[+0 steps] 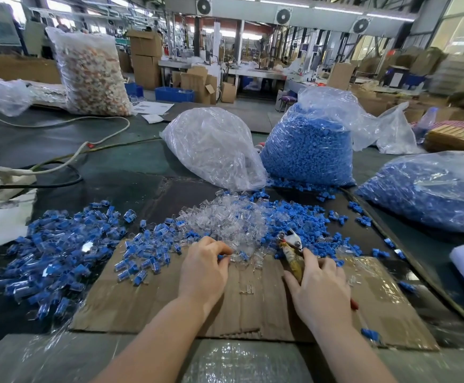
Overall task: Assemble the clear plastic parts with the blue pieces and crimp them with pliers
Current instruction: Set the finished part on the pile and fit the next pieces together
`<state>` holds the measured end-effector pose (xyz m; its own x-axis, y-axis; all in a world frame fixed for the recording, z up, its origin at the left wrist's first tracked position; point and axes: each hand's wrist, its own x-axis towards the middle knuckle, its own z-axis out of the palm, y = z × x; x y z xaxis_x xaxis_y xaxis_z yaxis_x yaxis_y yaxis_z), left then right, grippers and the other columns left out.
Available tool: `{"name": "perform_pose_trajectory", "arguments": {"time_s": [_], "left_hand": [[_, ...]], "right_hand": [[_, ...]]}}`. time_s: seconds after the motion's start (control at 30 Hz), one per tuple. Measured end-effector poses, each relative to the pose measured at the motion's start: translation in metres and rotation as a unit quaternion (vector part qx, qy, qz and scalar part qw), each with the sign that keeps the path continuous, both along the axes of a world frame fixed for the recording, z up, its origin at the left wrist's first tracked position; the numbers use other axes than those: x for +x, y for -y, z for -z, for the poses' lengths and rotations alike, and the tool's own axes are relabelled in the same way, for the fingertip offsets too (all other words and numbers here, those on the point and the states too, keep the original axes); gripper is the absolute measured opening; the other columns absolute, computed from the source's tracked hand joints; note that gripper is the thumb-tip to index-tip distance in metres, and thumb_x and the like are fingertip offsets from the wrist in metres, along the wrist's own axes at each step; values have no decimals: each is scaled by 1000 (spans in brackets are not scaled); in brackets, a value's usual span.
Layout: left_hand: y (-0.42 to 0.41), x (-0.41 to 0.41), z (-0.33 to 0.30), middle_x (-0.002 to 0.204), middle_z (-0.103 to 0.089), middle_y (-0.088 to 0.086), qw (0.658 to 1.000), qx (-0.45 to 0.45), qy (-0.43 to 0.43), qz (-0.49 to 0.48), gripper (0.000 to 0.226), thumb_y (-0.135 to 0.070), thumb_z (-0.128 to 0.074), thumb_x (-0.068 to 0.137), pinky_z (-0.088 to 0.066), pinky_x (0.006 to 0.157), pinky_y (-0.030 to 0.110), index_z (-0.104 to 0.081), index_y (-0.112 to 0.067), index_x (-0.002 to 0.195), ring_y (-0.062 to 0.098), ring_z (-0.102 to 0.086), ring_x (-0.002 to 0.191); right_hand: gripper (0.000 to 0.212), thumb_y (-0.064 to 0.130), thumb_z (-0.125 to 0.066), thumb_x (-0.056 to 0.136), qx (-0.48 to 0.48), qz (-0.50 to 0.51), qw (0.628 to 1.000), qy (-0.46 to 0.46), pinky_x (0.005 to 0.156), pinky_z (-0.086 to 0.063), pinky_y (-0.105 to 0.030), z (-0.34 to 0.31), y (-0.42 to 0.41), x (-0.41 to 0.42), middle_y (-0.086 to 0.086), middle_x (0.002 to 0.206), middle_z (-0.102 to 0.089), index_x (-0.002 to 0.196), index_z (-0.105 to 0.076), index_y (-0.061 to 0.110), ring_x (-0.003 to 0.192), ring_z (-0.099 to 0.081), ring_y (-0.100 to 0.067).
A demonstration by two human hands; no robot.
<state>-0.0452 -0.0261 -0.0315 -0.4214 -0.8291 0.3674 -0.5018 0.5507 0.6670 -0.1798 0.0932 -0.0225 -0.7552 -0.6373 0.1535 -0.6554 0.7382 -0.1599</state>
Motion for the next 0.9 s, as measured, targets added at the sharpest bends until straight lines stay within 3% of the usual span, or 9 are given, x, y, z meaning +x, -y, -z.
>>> {"name": "perform_pose_trajectory", "arguments": {"time_s": [0.07, 0.17, 0.33, 0.4, 0.47, 0.6, 0.73, 0.9], "left_hand": [[-4, -2, 1, 81, -48, -20, 1000, 6, -20, 8, 9, -18, -64, 87, -31, 70, 12, -68, -22, 93, 4, -46, 88], [-9, 1, 0, 79, -52, -18, 995, 11, -43, 95, 3, -25, -68, 82, -40, 70, 12, -66, -24, 85, 3, -49, 76], [-12, 5, 0, 86, -55, -13, 973, 20, 24, 230, 23, -38, -74, 74, -46, 74, 14, -68, -24, 91, 2, -52, 77], [-11, 2, 1, 90, -57, -11, 973, 9, 44, 225, 23, -36, -73, 77, -46, 81, 17, -70, -22, 95, 3, -53, 82], [-9, 1, 3, 93, -59, -12, 980, 2, 39, 194, 24, -34, -70, 80, -43, 84, 11, -70, -22, 100, 2, -54, 86], [-7, 1, 4, 85, -51, -20, 990, 15, 4, 143, 23, -33, -67, 82, -34, 73, -3, -69, -23, 103, -6, -48, 78], [-7, 1, 4, 86, -53, -18, 990, 24, 4, 138, 23, -33, -65, 84, -35, 72, -2, -69, -23, 104, -6, -49, 77], [-8, 2, 3, 85, -61, -15, 989, 45, 2, 142, 18, -31, -67, 83, -39, 71, 1, -67, -23, 99, -4, -56, 76]], "right_hand": [[64, 60, -37, 91, 15, 6, 1000, -8, 102, -33, -36, -1, 0, 1, -5, 137, -40, 144, -22, 28, 126, -38, -22], [60, 59, -38, 91, 6, 2, 999, -48, 107, -26, -40, -5, 1, 6, -2, 136, -39, 143, -26, 30, 126, -35, -21], [46, 45, -44, 93, -49, -56, 995, -70, 106, -27, -38, -10, 9, 9, 3, 133, -42, 137, -39, 33, 124, -37, -18], [39, 41, -46, 93, -46, -82, 993, -71, 103, -31, -37, -12, 13, 9, 3, 130, -43, 131, -46, 34, 121, -40, -18], [30, 36, -45, 94, -41, -105, 990, -80, 99, -34, -35, -14, 17, 7, 4, 127, -44, 122, -52, 33, 116, -42, -17], [26, 21, -38, 95, -10, -123, 989, -82, 95, -35, -34, -15, 26, 3, 2, 130, -42, 115, -54, 29, 115, -42, -19], [25, 18, -34, 97, 35, -121, 989, -77, 94, -37, -36, -14, 31, 1, -6, 135, -37, 110, -55, 23, 116, -42, -23], [18, 15, -38, 96, 42, -124, 987, -91, 86, -40, -33, -17, 38, 1, -6, 125, -42, 100, -55, 18, 107, -47, -22]]}}
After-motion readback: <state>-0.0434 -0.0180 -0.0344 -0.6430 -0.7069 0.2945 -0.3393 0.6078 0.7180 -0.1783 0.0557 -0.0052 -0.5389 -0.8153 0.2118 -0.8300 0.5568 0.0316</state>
